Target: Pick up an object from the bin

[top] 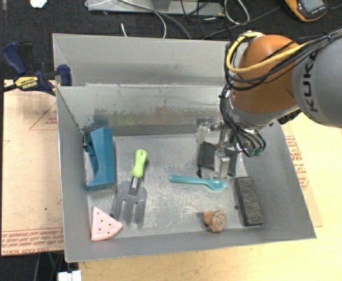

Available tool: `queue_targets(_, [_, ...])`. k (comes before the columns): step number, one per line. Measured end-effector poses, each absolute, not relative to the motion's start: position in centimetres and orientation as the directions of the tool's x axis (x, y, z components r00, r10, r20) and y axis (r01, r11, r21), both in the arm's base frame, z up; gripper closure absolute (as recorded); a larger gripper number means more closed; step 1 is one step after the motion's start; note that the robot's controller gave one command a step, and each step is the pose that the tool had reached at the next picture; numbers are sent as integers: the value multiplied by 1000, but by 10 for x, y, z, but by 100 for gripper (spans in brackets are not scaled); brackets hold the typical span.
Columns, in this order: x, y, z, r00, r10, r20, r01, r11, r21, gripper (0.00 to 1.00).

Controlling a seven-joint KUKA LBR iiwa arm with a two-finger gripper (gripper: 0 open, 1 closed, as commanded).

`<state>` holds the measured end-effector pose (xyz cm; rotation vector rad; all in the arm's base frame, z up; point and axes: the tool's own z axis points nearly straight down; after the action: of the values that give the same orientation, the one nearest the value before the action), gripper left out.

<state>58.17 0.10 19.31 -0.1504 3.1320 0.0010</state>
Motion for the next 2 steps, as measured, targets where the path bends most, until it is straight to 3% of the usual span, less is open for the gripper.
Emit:
queue_targets(1, [578,-23,135,-997,-75,-12,-76,997,1,0])
queue_targets(2, [575,-47,93,-993,-121,-9,-121,993,1,0])
